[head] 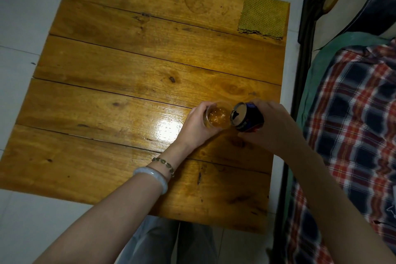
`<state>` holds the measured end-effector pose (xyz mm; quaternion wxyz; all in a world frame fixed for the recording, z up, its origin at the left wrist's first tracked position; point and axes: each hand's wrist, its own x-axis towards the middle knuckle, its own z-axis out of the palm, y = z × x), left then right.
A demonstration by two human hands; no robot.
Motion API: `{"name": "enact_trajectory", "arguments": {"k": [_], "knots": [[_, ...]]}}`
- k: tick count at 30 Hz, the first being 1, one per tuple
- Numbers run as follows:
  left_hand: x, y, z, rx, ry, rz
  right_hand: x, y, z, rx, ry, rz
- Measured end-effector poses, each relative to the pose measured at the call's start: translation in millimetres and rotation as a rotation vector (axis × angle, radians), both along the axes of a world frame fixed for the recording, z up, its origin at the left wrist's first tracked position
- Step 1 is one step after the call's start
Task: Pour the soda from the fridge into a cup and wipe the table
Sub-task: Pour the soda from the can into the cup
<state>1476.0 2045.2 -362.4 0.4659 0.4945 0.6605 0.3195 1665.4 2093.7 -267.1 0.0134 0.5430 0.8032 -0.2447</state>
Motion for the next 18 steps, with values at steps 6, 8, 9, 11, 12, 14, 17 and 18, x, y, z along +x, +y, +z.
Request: {"name": "enact_trajectory", "arguments": {"k": [6, 8, 9, 11, 12, 14, 17, 18], "knots": [[0.4, -0.6, -0.4, 0.004, -0.016, 0.000, 0.1, 0.4, -0.8, 0.026, -0.016, 0.003], [0.1, -0.4, -0.4, 0.007, -0.015, 0.004, -0.4, 1.1, -0.9, 0.024, -0.013, 0.001], [0.0, -0.3, 0.2, 0.009, -0.015, 0.007, -0.6, 1.6, -1.1, 0.023, -0.014, 0.000], [0.2, -0.5, 1.1, 0.011, -0.019, 0.011, -1.0, 2.5, -1.3, 0.025, -0.019, 0.003], [0.3, -0.7, 0.9, 0.012, -0.020, 0.011, -1.1, 2.8, -1.4, 0.023, -0.020, 0.002], [0.5, -0.6, 0.0, 0.013, -0.015, 0.008, -1.8, 3.4, -1.1, 0.012, -0.021, -0.002], [0.1, 0.0, -1.3, 0.013, -0.015, 0.005, -2.6, 3.0, -2.0, 0.018, -0.013, -0.001], [-0.2, 0.3, -1.4, 0.011, -0.016, 0.004, -2.7, 2.8, -2.4, 0.023, -0.013, 0.002]]}}
